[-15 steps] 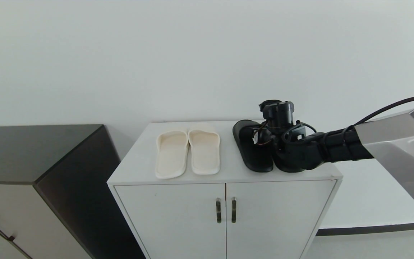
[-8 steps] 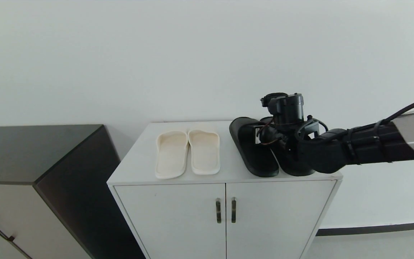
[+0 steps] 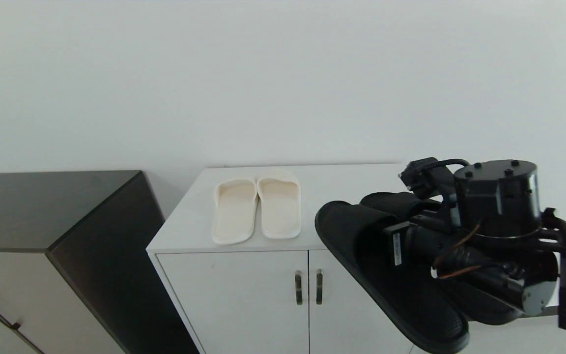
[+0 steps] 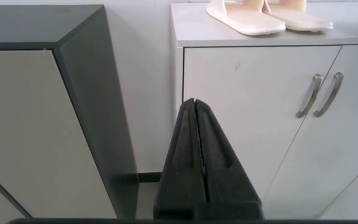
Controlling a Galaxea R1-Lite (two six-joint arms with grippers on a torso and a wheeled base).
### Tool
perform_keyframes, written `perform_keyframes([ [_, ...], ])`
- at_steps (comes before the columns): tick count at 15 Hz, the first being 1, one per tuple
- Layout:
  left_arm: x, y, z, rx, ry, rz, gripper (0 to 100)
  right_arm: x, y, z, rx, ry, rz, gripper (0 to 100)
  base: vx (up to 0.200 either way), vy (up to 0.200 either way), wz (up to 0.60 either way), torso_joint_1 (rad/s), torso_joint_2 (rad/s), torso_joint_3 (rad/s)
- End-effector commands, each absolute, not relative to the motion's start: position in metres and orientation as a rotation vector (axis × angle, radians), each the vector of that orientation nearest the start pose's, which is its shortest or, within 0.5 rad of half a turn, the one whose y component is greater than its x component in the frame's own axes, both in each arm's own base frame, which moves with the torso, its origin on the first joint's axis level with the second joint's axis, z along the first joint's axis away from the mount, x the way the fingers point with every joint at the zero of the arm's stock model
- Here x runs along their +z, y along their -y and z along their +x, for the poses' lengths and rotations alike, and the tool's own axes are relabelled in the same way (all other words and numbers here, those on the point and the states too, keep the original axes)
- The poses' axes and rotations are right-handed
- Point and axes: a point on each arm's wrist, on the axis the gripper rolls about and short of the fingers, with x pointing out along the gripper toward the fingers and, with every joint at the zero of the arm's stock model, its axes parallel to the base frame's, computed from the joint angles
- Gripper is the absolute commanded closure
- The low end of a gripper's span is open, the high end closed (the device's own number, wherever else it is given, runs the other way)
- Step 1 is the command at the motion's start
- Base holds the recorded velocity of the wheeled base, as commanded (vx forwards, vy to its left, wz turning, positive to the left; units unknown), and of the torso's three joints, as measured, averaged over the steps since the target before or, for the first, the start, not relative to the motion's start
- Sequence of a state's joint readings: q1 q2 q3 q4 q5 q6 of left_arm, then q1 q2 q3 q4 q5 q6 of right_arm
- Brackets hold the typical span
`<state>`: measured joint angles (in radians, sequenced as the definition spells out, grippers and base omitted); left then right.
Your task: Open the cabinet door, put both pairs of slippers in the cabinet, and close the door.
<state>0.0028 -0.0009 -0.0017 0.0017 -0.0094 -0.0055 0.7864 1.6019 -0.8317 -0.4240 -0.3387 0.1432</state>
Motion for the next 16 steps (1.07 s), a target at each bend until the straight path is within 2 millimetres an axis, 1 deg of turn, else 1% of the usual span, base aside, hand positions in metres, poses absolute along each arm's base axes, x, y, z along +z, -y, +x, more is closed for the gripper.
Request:
perform_keyframes([
  [1,0.076,0.0,-0.023,-0.006,0.0,-0.006,100,0.208,-0.186,0.186,0.454,-0.293,-0.028,100,0.0,0.0,0.0,0.0,0.0,0.0],
  [2,0.076,0.0,-0.023,-0.006,0.0,-0.006,100,0.205,-0.188,0.186,0.457,-0.301,-0.036,100,0.0,0.0,0.0,0.0,0.0,0.0],
  [4,0.076,0.0,-0.023,-0.006,0.0,-0.008,100,0.2,-0.187,0.185,0.455,-0.316,-0.055,100,-0.2,0.0,0.0,0.0,0.0,0.005],
  [13,0.076,0.0,-0.023,-0.006,0.0,-0.003,100,0.193,-0.185,0.183,0.465,-0.336,-0.068,100,-0.2,0.0,0.0,-0.001,0.0,0.002],
  [14,0.076,0.0,-0.023,-0.006,0.0,-0.003,100,0.193,-0.185,0.183,0.467,-0.337,-0.069,100,0.0,0.0,0.0,0.0,0.0,0.0],
  [16,0.076,0.0,-0.023,-0.006,0.0,-0.003,100,0.191,-0.185,0.182,0.48,-0.345,-0.07,100,0.0,-0.2,0.0,0.0,-0.01,0.009],
])
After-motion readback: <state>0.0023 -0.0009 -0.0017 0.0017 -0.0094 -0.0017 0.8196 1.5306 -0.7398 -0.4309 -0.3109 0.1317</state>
